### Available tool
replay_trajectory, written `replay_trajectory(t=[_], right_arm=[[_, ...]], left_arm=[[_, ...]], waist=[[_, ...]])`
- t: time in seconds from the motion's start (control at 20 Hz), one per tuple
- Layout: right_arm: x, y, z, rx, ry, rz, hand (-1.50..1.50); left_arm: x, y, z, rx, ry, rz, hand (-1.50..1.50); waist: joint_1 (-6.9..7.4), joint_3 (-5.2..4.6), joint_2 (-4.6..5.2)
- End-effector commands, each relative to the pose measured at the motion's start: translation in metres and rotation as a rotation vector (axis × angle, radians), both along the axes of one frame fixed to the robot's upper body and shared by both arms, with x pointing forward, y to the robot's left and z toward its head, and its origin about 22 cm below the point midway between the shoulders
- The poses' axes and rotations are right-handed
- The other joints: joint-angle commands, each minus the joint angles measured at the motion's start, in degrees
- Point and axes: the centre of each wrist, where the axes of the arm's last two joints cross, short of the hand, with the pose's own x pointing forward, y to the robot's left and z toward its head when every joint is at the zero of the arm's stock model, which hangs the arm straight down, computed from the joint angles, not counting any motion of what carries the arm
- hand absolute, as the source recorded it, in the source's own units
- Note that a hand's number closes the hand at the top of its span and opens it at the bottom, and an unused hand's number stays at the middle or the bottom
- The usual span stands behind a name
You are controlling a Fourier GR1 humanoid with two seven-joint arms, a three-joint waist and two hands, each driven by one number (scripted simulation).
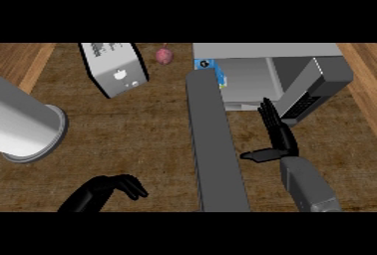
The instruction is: Pick up the milk, place it into the microwave and close the microwave
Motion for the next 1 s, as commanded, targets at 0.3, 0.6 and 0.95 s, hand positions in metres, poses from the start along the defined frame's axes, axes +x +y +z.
replay_trajectory(t=[0.3,0.6,0.95], right_arm=[[-0.076,-0.08,-0.021,-0.026,-0.016,-0.096,-1.5],[-0.144,-0.115,-0.024,-0.011,-0.034,-0.137,-1.5],[-0.165,-0.145,0.02,0.035,-0.086,-0.057,-1.5]], left_arm=[[0.037,-0.035,-0.012,0.154,-0.006,-0.053,1.5],[0.05,-0.068,-0.029,0.214,-0.051,-0.131,1.5],[0.051,-0.111,-0.048,0.193,-0.091,-0.131,1.5]], waist=[[-1.5,-0.14,-0.22],[-1.31,-0.12,0.08],[-1.11,-0.14,0.35]])
